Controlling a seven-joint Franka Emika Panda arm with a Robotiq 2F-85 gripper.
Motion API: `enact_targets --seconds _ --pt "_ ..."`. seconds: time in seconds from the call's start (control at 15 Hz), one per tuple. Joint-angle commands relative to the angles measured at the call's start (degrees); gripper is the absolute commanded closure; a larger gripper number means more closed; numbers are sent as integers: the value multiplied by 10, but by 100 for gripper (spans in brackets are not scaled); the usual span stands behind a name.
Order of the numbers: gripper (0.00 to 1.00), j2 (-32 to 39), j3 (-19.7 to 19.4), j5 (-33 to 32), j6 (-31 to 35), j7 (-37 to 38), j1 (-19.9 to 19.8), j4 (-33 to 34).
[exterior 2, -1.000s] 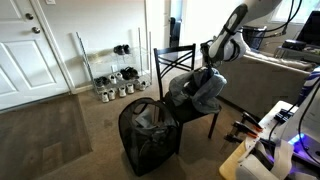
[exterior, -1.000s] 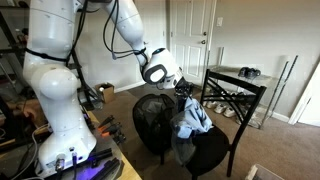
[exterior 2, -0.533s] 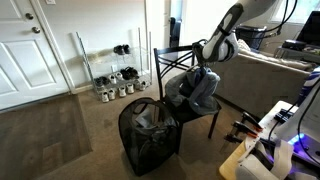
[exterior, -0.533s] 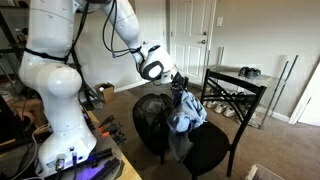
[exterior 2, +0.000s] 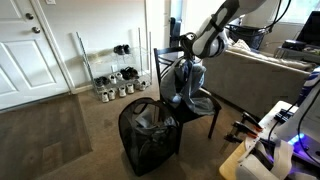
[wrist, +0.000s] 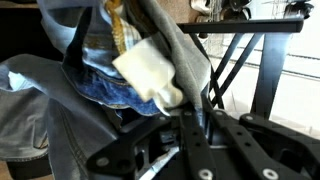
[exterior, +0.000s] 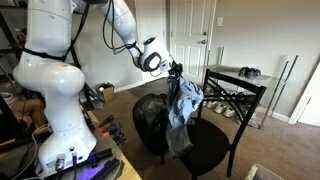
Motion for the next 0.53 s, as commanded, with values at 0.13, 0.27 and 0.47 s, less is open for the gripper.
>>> enact_targets --seconds 0.13,0.27,0.47 --pt "97 -7 77 -59 37 -8 -62 19" --pt "97 0 96 -75 38 -7 -74 29" --pt "97 3 108 -89 40 -9 -74 37"
